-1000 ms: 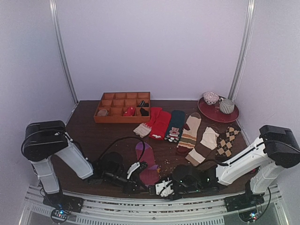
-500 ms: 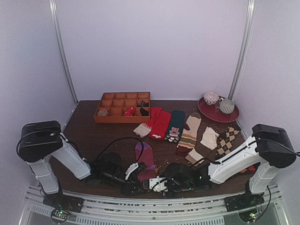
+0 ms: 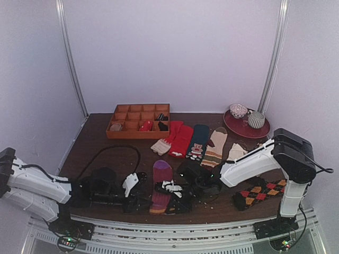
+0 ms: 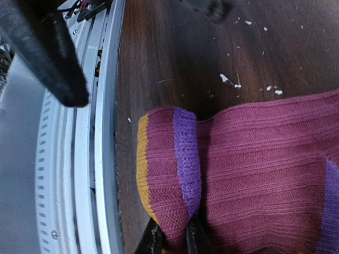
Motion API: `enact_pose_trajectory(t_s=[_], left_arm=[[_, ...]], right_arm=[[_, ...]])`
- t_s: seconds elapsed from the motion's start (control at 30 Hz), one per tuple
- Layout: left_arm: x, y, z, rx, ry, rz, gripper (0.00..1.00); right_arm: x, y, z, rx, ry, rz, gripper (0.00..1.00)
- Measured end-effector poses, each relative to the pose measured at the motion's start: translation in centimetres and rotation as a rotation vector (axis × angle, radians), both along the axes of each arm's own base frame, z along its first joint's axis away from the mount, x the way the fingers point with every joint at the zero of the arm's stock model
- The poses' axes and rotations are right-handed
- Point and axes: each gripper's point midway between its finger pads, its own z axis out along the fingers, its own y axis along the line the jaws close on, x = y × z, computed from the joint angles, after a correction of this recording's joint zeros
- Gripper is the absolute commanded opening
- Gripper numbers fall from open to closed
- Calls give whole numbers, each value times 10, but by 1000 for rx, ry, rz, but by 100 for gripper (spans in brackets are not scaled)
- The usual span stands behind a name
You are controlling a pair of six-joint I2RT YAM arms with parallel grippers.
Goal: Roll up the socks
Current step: Roll a pair of socks at the center of the board.
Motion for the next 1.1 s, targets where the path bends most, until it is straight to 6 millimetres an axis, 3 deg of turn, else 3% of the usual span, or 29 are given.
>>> enact_pose_trajectory(t_s=[0.07,0.23,0.43,0.67,0.7,0.83,1.0,1.1], left_arm=[[-6,0,4,-16,-59,-26,53],[-25,-6,-9,7,-133,-117,56],[-28,-15,-26,31,-179,-160,59],[-31,-24,-40,49,-201,-207,74],[-33,-25,-39,45,-200,-216,84],[-45,-31,-28,-10,-203,-258,98],[-54,-33,-11,-74,-218,-283,89],[-56,-34,-17,-61,-208,-294,83]], right_arm=[[-4,0,0,-8,107,-7,8],[-11,-5,0,-38,304,-19,9],[-19,-11,-1,-64,438,-7,8],[-21,-16,-1,-83,485,-6,8],[-21,-16,-1,-85,488,-7,8],[-20,-17,-2,-85,501,-15,8],[-17,-18,-2,-87,515,-29,8],[-16,-18,-2,-88,521,-33,8]])
